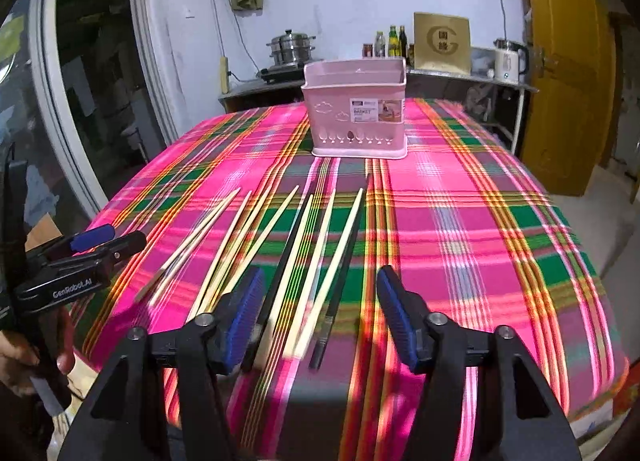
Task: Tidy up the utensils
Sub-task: 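Grasp a light wooden chopstick with the left tool while the right tool grasps another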
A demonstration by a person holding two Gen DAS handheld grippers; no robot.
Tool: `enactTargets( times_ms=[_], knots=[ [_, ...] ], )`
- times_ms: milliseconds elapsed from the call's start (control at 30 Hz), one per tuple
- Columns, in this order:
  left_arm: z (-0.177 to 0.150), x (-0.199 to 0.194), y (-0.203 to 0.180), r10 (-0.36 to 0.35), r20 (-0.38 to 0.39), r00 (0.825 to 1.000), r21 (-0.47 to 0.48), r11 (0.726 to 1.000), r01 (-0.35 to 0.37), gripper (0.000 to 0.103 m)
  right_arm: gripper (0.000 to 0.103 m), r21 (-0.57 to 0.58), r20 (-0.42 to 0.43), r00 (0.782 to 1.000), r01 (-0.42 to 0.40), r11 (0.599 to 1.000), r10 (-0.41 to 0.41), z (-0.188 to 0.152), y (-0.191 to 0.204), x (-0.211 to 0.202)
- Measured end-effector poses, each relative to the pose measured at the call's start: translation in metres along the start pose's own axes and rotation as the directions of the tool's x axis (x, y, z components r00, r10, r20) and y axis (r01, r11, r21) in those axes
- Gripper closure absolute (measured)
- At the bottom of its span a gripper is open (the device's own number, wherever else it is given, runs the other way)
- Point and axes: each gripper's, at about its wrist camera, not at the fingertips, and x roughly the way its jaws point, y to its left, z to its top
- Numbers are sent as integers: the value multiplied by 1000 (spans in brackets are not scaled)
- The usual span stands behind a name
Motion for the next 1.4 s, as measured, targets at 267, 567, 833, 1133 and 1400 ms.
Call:
enactTargets(
  times_ms=[267,567,833,1133,1400],
  knots=[
    [19,49,3,-31,-116,993,49,998,37,46,78,-24,-83,996,-15,1000,13,35,-4,53],
    [26,74,-2,-40,-169,985,97,994,57,50,88,-78,-176,984,-9,997,-5,51,2,107],
    [38,88,-10,-39,-209,977,148,986,71,50,88,-85,-225,974,15,996,-34,57,0,134],
    [57,106,-15,-53,-257,965,155,983,95,54,93,-99,-259,964,31,995,-56,68,4,149],
    [65,112,-30,-81,-291,953,187,972,140,89,96,-85,-292,955,18,996,-43,74,0,152]
  ],
)
